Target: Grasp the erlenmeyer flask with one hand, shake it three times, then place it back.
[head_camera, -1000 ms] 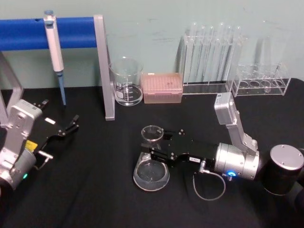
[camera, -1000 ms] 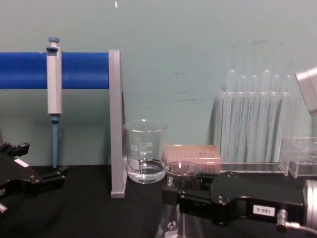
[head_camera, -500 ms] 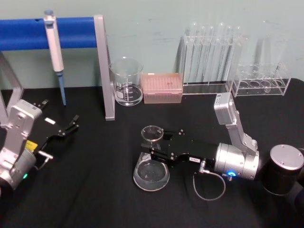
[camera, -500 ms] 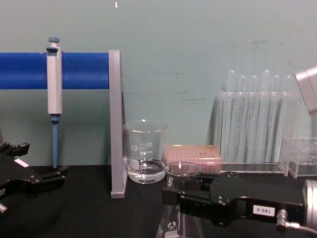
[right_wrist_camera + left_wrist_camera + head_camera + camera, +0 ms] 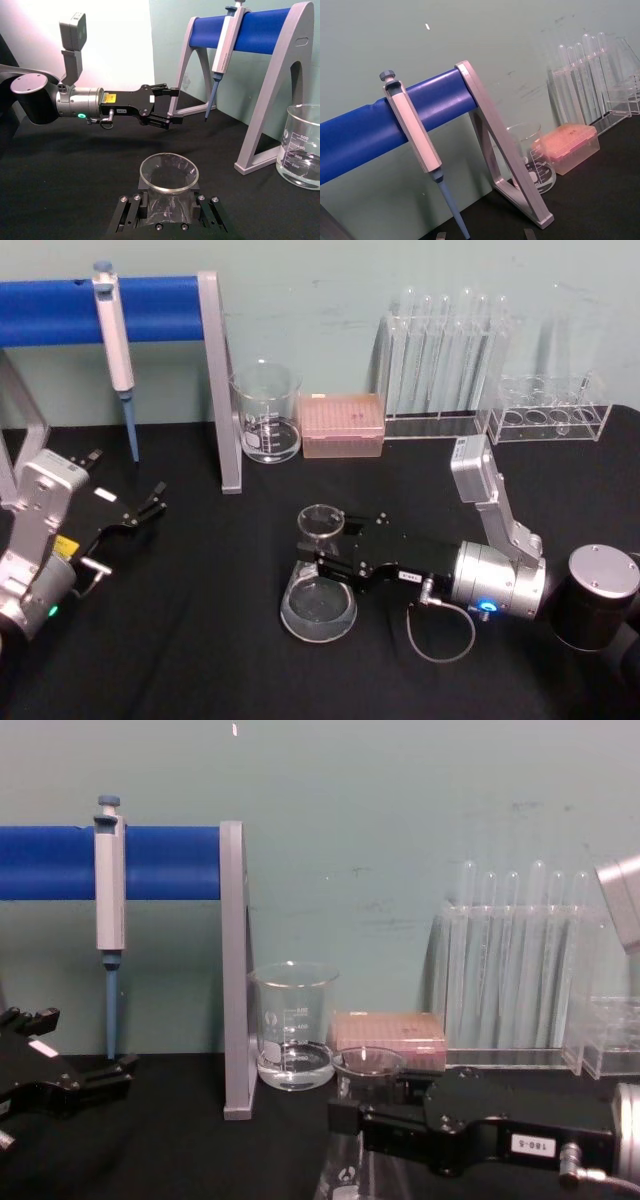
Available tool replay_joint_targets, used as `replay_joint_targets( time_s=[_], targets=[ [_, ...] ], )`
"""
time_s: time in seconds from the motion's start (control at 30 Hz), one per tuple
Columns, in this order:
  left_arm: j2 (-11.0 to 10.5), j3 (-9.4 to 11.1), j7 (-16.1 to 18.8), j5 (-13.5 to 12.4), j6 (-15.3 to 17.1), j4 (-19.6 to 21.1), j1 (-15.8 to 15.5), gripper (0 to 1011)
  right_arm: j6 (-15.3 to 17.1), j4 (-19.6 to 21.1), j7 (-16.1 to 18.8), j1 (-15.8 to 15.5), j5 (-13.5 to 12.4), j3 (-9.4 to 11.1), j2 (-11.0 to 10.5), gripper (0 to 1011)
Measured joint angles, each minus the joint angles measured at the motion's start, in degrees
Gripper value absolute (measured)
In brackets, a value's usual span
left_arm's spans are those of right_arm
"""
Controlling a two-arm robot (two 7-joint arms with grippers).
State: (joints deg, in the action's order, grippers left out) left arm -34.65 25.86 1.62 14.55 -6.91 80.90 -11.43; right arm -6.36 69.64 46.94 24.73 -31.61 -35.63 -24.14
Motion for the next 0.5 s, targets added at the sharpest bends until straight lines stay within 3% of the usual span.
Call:
replay_joint_targets(
  time_s=[0.5],
  targets=[
    [0.0, 0.0, 0.0, 0.0, 0.0, 0.0, 0.0, 1001, 0.0, 0.0, 0.0, 0.0, 0.0, 0.0, 0.0, 449]
  ],
)
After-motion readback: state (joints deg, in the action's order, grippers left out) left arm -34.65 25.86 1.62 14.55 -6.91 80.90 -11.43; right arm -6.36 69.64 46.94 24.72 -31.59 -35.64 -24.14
